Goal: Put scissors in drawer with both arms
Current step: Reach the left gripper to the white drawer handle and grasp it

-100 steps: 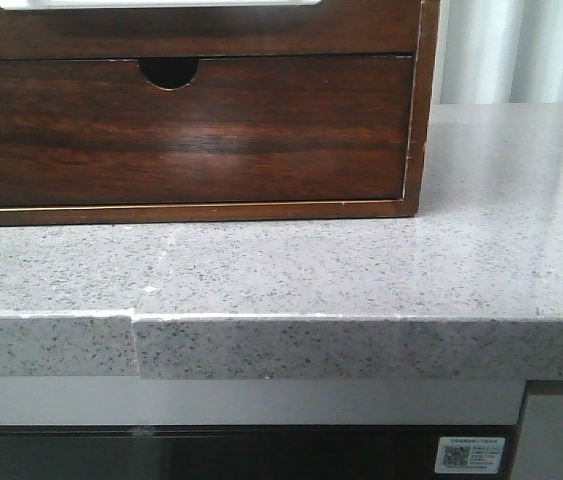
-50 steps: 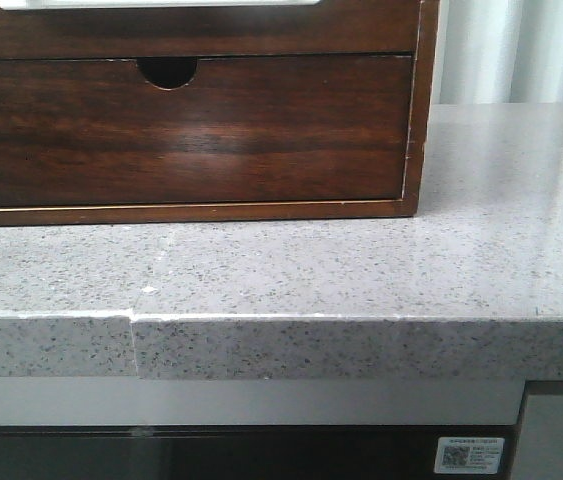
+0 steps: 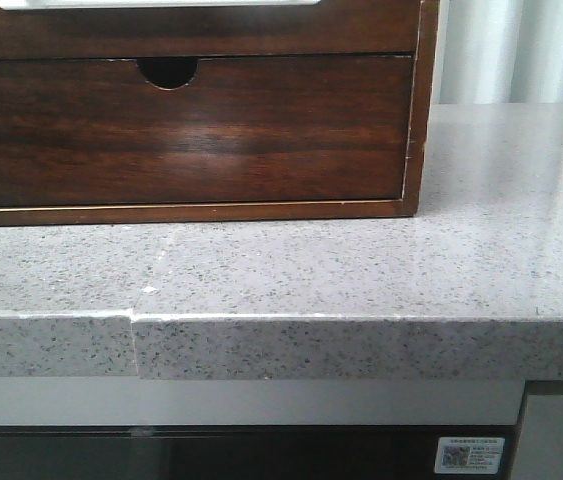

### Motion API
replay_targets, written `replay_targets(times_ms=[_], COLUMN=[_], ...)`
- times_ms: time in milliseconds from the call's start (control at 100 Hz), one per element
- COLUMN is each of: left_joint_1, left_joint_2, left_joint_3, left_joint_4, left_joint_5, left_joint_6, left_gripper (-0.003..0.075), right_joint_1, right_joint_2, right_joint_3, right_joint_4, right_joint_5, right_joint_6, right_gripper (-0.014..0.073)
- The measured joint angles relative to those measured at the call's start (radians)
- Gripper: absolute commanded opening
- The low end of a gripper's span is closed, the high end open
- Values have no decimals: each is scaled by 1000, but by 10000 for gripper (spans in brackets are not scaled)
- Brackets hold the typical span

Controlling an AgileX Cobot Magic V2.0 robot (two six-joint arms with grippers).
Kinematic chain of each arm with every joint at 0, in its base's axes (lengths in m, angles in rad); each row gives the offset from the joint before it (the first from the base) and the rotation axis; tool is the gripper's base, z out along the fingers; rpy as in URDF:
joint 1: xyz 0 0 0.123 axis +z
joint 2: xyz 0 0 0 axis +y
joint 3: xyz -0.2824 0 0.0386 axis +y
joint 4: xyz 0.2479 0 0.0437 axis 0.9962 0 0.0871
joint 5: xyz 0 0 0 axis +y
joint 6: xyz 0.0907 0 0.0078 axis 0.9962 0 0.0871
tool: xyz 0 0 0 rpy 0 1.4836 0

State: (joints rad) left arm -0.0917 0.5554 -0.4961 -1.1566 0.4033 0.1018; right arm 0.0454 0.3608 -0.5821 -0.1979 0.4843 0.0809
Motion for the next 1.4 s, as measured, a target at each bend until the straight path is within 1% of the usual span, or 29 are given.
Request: replay_targets(times_ms=[90,280,350,420,680,970,1040,1230,1320,1400], left_joint_1=[0,0,0,0,0,0,0,0,0,0], left_joint_2=[78,229,283,338,532,689,715,741,741,743], left_joint_3=[-4,-4,-6,-12,-121,-227,-241,-251,-253,-253], left_joint_4=[-128,-471,-565,-602,-621,-621,-621,-621,-624,-635], left_joint_5=[16,85,123,159,325,430,452,494,501,512], left_joint_6=[103,424,526,590,698,720,722,730,731,714], left_gripper=[437,437,437,437,437,435,403,217,146,98], right_joint_1=[0,0,0,0,0,0,0,0,0,0], right_joint_2=[0,0,0,0,0,0,0,0,0,0], right_joint_3=[0,0,0,0,0,0,0,0,0,0], right_joint_4=[0,1,1,2,2,2,2,2,2,2], right_joint_5=[0,0,0,0,0,0,0,0,0,0], right_joint_6=[0,0,0,0,0,0,0,0,0,0], right_gripper=[526,526,526,526,526,526,526,526,526,526])
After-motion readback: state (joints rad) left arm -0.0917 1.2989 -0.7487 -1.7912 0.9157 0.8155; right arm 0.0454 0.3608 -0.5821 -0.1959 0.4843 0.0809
